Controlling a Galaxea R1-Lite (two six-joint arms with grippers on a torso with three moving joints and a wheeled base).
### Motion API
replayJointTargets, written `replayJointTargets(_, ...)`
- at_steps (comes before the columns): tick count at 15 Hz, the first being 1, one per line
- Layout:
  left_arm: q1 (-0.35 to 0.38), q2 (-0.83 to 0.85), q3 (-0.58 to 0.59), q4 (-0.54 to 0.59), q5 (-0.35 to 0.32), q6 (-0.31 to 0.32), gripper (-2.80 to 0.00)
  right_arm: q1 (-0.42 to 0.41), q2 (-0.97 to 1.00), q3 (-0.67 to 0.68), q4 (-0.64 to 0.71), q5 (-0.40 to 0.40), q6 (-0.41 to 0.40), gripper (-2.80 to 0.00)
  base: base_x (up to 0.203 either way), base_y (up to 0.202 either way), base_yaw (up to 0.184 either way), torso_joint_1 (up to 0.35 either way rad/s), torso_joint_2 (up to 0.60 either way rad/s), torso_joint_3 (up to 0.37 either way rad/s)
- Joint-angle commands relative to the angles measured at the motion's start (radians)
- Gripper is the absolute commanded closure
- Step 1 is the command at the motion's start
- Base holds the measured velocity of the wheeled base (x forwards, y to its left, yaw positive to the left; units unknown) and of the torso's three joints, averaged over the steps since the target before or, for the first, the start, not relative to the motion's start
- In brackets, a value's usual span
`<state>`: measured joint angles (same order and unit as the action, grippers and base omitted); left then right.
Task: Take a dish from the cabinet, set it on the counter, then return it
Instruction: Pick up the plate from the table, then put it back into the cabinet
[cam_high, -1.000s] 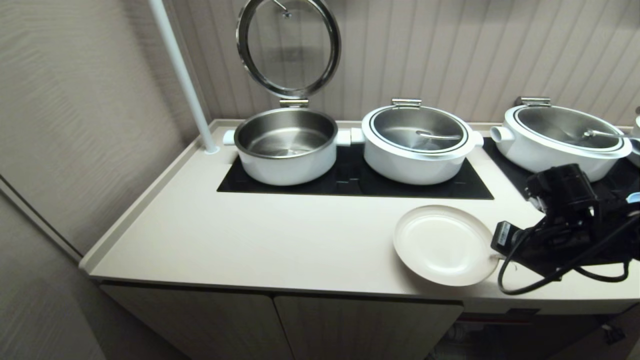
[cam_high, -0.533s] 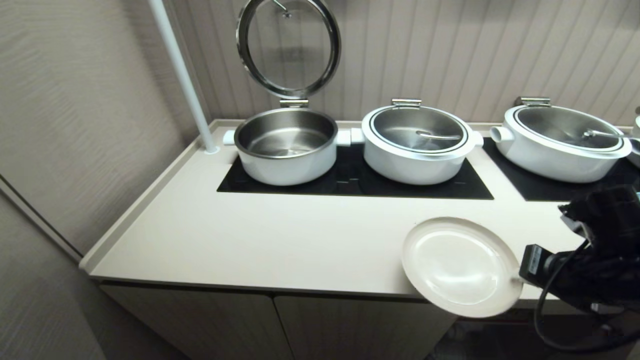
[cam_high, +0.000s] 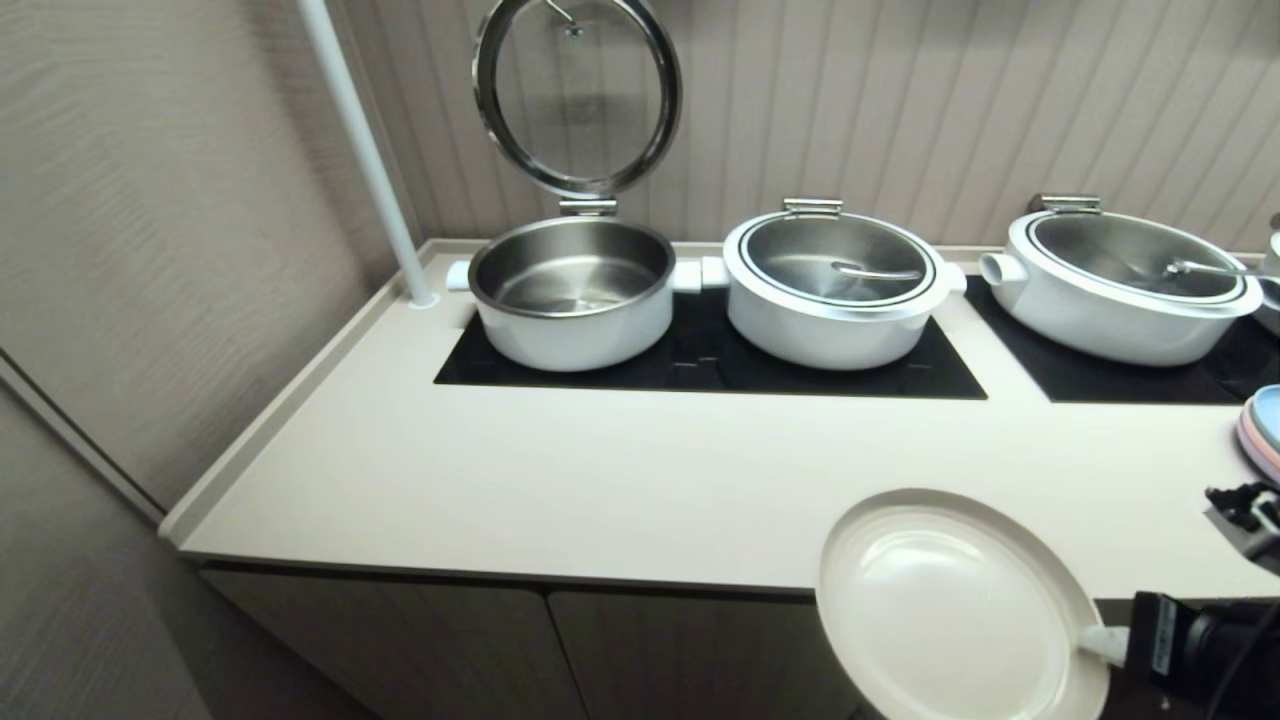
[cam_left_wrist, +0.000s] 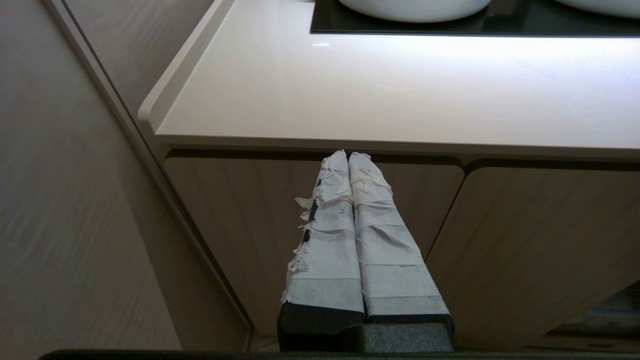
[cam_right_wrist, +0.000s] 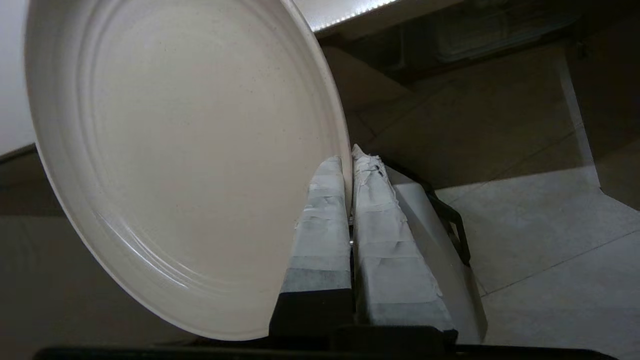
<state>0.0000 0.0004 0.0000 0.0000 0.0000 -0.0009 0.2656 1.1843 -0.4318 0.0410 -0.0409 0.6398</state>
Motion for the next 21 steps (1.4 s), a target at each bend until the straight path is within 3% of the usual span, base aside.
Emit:
replayJointTargets(1,0.000,0.000,0.000,0.000,0.000,-0.001,0.00,0.016,-0.108,0.032,0.038,0.000,0.002,0.00,0.000,0.000,0.000,0.000,0.00,0.000)
replayJointTargets(6,0.000,0.000,0.000,0.000,0.000,-0.001,0.00,0.090,-0.175,0.044,0.123,-0.001,-0.002,0.00,0.000,0.000,0.000,0.000,0.00,0.000)
replayJointTargets(11,0.000,0.000,0.000,0.000,0.000,-0.001,0.00,0.099,-0.197,0.063,0.143,0.002,-0.053,0.00,0.000,0.000,0.000,0.000,0.00,0.000)
replayJointTargets(21,0.000,0.000,0.000,0.000,0.000,-0.001,0.00,0.165,-0.362,0.130,0.297,0.036,-0.054,0.00,0.000,0.000,0.000,0.000,0.00,0.000)
